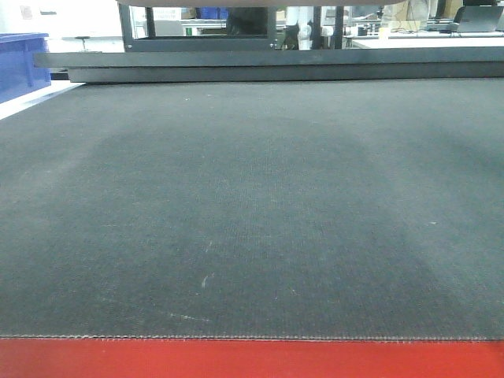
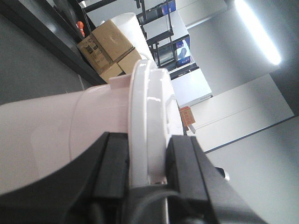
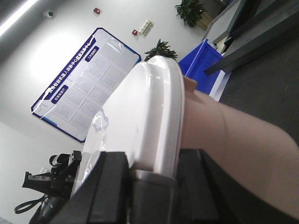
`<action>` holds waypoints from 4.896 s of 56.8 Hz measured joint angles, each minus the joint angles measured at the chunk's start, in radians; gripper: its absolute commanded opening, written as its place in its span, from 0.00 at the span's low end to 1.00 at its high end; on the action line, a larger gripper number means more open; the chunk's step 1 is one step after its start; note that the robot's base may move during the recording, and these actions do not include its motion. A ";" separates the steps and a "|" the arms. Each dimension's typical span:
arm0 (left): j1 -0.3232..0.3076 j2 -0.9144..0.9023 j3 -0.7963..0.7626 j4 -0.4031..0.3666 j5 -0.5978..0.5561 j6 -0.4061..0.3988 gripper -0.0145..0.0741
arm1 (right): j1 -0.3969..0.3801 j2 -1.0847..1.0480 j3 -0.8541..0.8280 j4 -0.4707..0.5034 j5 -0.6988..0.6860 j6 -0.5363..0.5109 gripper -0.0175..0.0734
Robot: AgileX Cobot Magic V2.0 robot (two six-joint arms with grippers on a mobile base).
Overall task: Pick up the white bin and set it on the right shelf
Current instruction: 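Lift the pink bin off the mat with both grippers, then hold the bin raised while the base turns away from the table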
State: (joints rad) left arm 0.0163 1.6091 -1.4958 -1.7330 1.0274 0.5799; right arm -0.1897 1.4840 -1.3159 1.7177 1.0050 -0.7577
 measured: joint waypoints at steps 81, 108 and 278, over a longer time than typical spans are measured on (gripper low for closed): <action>-0.004 -0.002 0.000 0.028 0.028 -0.012 0.02 | 0.003 0.000 0.000 0.021 -0.081 0.007 0.27; -0.008 -0.004 0.000 0.029 0.030 -0.015 0.02 | 0.004 0.000 0.000 0.023 -0.095 0.007 0.27; -0.008 -0.004 0.000 0.028 0.045 -0.024 0.02 | 0.004 0.000 0.000 0.023 -0.106 0.008 0.27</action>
State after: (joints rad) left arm 0.0086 1.6054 -1.4958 -1.7046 1.0723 0.5560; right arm -0.1859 1.4840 -1.3159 1.7407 0.8989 -0.7493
